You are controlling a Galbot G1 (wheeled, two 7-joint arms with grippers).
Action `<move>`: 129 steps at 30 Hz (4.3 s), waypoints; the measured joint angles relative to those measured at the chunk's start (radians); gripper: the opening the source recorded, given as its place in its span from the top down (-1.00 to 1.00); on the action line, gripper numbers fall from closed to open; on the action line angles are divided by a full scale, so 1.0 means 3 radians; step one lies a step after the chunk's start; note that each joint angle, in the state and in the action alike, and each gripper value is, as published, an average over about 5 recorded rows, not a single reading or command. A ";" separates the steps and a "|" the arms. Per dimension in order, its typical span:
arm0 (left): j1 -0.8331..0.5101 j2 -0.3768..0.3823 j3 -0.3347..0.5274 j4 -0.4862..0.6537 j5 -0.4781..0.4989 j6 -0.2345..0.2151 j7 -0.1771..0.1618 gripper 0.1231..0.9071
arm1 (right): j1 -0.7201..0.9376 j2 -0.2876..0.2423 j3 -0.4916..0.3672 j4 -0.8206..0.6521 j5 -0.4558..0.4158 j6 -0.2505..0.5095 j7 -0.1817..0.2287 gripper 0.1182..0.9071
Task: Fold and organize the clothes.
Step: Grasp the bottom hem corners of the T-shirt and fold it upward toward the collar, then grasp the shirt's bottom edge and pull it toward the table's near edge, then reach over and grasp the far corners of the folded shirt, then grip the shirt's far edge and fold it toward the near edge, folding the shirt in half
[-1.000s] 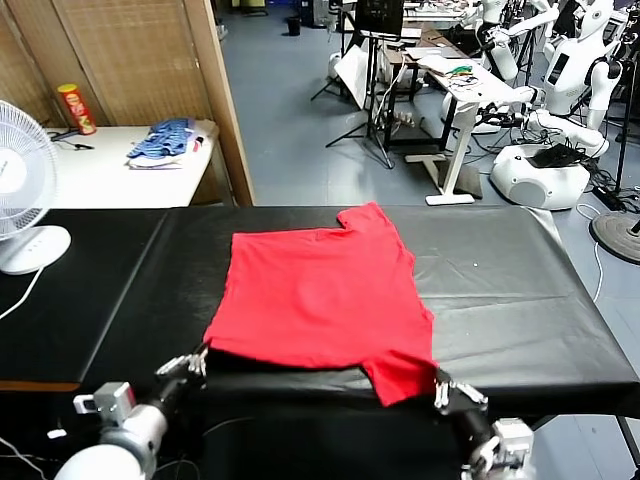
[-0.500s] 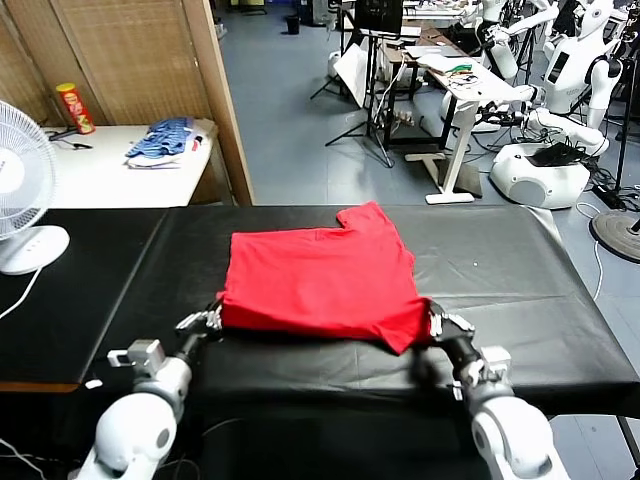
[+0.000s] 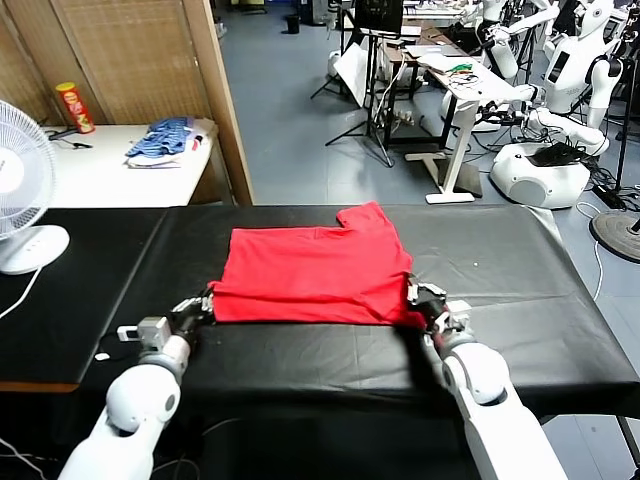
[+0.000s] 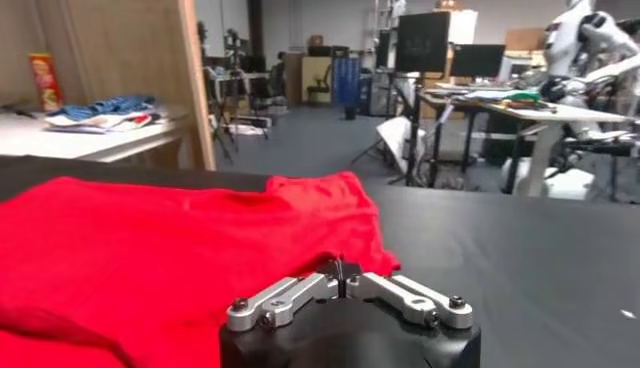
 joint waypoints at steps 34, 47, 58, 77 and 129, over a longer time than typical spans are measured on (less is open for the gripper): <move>0.0380 0.0020 -0.0069 -0.0103 -0.0073 0.0141 0.0128 0.98 | -0.1039 -0.0093 0.0263 0.0778 -0.0104 -0.0213 0.0255 0.99; 0.1008 0.0234 -0.0143 -0.0671 0.0321 0.0233 0.0120 0.99 | -0.1851 -0.0050 0.0512 0.1468 -0.0063 -0.0427 0.0355 0.99; 0.1533 0.0282 -0.0292 -0.1096 0.0263 0.0306 0.0064 0.37 | -0.2043 -0.0107 0.0668 0.1723 -0.0059 -0.0429 0.0272 0.06; 0.0584 0.0470 -0.0260 -0.0975 -0.0549 0.0699 -0.0139 -0.72 | -0.0005 -0.0398 0.0169 0.0407 0.0261 -0.0259 0.0384 -0.72; -0.1788 0.0281 0.0749 0.1516 -0.0622 0.0821 0.0232 0.99 | 0.1697 0.0127 -0.0513 -0.1608 0.0646 -0.0275 0.0115 0.99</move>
